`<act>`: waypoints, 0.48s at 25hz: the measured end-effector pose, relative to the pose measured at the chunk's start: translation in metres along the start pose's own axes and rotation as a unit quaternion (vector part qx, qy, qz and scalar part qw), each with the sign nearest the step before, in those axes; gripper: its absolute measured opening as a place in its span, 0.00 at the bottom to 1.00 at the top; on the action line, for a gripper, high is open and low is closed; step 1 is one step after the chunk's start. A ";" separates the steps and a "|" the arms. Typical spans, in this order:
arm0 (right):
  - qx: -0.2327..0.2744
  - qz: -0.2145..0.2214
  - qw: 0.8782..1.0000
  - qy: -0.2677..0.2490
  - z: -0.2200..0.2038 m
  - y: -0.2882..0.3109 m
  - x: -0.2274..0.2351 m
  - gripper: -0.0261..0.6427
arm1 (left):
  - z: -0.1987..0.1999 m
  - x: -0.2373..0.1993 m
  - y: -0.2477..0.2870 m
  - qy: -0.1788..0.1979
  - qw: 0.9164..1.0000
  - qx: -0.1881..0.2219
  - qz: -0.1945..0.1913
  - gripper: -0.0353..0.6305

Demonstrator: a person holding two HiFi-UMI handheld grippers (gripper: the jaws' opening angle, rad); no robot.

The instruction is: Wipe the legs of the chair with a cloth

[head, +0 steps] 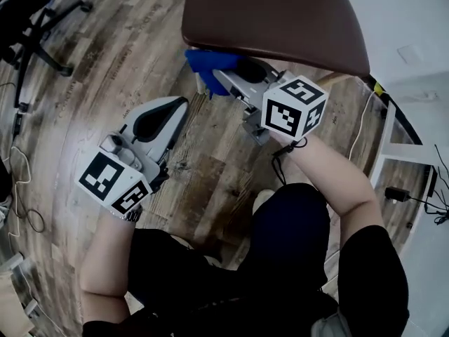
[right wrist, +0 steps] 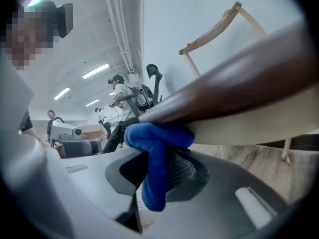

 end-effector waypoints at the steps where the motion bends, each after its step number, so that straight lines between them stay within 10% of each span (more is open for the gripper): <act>1: 0.000 -0.009 1.000 0.002 0.003 -0.009 0.005 0.18 | 0.000 0.000 0.001 -0.001 1.000 -0.001 0.000 0.06; 12: 0.019 -0.131 0.991 -0.022 0.041 -0.136 0.061 0.18 | -0.006 -0.001 0.010 -0.010 1.000 -0.001 -0.002 0.06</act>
Point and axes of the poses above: the fingertips, and each gripper's own axes: y forward along the fingers, x to its right, z out of its top, the point moved 1 cm from there along -y, backward along the fingers, and after that the axes turned 10 degrees about x, right-handed, at the moved point
